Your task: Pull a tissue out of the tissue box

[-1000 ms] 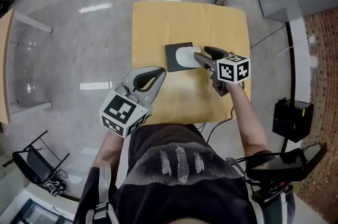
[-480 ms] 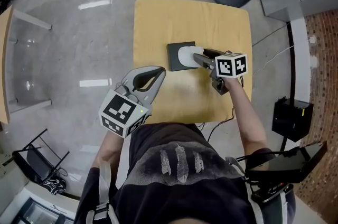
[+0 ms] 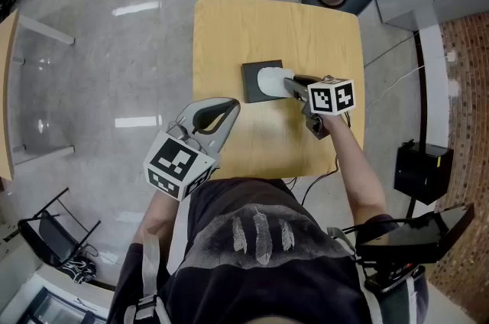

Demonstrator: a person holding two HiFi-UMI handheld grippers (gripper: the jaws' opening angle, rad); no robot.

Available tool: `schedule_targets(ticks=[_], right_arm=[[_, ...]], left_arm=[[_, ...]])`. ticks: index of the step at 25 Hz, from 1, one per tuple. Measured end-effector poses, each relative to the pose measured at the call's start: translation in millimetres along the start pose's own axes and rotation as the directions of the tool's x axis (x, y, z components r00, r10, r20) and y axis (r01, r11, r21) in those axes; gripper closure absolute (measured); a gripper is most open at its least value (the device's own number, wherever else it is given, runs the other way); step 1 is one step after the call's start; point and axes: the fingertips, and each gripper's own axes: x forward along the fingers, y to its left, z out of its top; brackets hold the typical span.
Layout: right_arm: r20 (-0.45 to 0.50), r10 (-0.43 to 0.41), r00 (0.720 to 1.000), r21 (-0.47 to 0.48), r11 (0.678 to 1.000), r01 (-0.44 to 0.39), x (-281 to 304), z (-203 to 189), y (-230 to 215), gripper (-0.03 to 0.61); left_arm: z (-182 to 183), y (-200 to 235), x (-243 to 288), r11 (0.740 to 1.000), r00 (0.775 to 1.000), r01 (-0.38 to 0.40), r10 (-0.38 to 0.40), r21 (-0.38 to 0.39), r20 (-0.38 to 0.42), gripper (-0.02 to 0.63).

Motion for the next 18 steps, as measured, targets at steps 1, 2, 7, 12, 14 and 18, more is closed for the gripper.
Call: schedule_targets(ticks=[1,2,7,12,14,18], right_arm=[[0.002,-0.009,1.0,-0.005,1.0,0.009,-0.3,-0.4,-1.1,0.539],[0.006,-0.012,1.0,-0.006,1.0,0.012,-0.4,-0.6,-1.4,0.561],[0.026,-0.004,1.0,-0.003,1.0,0.004,-0.5,1.2,1.5,0.577],[0.048,0.011,0.999,0.013,1.0,-0.012,-4.8,3.0,5.4,0.577],[0.055,0.016,0.998,0.013,1.0,-0.016,-6.8,4.8,6.8,0.577],[0.068,0.019,0.998,0.018,1.0,-0.02,-10.0,7.6,8.2,0.578]], left_arm=[[-1.0,-0.6,0.4,1.0,1.0,0.001,-0.001,0.0,-0.001,0.611],[-2.1,-1.2,0.8,1.0,1.0,0.002,-0.002,0.001,-0.001,0.611],[-5.7,-0.6,1.4,1.0,1.0,0.003,-0.003,0.003,-0.004,0.611],[-5.0,-0.8,1.7,1.0,1.0,0.006,-0.006,0.01,-0.01,0.611],[-5.2,-0.4,1.3,1.0,1.0,0.005,-0.005,0.01,-0.011,0.611],[-4.4,-0.2,1.2,1.0,1.0,0.007,-0.007,0.013,-0.009,0.611]])
